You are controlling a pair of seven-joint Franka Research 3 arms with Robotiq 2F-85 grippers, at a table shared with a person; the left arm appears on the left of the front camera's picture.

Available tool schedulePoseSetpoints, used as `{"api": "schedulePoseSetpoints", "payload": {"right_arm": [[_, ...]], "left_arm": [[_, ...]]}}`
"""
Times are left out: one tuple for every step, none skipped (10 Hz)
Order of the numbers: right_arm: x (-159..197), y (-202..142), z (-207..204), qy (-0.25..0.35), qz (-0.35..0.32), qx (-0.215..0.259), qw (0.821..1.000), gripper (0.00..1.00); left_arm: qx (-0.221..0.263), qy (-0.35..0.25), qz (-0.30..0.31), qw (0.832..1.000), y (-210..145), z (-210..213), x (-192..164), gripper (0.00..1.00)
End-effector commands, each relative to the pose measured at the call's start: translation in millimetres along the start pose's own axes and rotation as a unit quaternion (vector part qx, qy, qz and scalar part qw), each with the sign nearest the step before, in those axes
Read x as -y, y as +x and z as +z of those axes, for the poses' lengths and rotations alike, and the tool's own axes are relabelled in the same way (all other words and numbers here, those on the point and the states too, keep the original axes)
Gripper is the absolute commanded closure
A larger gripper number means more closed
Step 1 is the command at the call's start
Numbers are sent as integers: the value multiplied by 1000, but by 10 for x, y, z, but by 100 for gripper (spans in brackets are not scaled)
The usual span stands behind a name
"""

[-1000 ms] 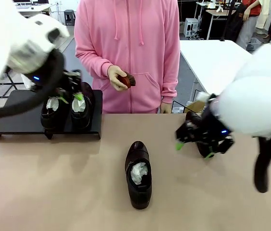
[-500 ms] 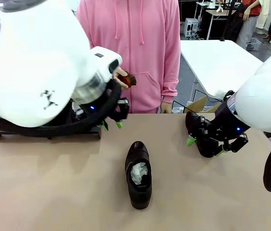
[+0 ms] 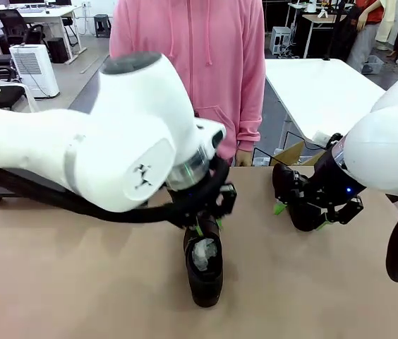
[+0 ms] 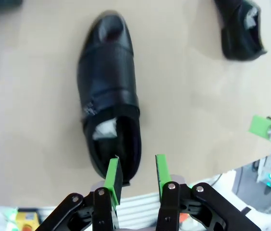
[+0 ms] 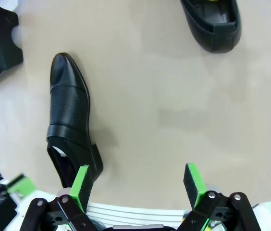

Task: Organize the shoes by placing them on the stand.
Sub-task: Place the Shoe from the middle of the table onto the Shoes Stand.

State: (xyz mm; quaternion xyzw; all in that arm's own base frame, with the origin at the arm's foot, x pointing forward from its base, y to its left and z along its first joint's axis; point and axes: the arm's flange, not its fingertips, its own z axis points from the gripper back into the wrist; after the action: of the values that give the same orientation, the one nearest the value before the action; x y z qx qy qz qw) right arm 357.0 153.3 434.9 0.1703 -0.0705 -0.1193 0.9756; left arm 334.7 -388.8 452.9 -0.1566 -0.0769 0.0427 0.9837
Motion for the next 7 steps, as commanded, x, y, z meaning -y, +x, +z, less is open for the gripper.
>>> {"api": "schedulePoseSetpoints", "payload": {"right_arm": [[-7,28,-1,7,0,-3,1000,0],[-7,28,-1,7,0,-3,1000,0],[-7,28,-1,7,0,-3,1000,0],[-7,28,-1,7,0,-3,1000,0],[-7,28,-1,7,0,-3,1000,0],[-7,28,-1,7,0,-3,1000,0],[-7,28,-1,7,0,-3,1000,0]], "left_arm": [[-68,-10,22,997,-30,-185,43,60],[-79,-5,12,997,-79,-285,68,60],[-82,3,5,997,-110,-370,98,60],[-79,9,1,997,-119,-425,116,60],[-76,19,1,997,-114,-497,110,60],[-66,30,-5,997,-109,-543,109,60],[-58,41,-11,997,-107,-564,116,60]]}}
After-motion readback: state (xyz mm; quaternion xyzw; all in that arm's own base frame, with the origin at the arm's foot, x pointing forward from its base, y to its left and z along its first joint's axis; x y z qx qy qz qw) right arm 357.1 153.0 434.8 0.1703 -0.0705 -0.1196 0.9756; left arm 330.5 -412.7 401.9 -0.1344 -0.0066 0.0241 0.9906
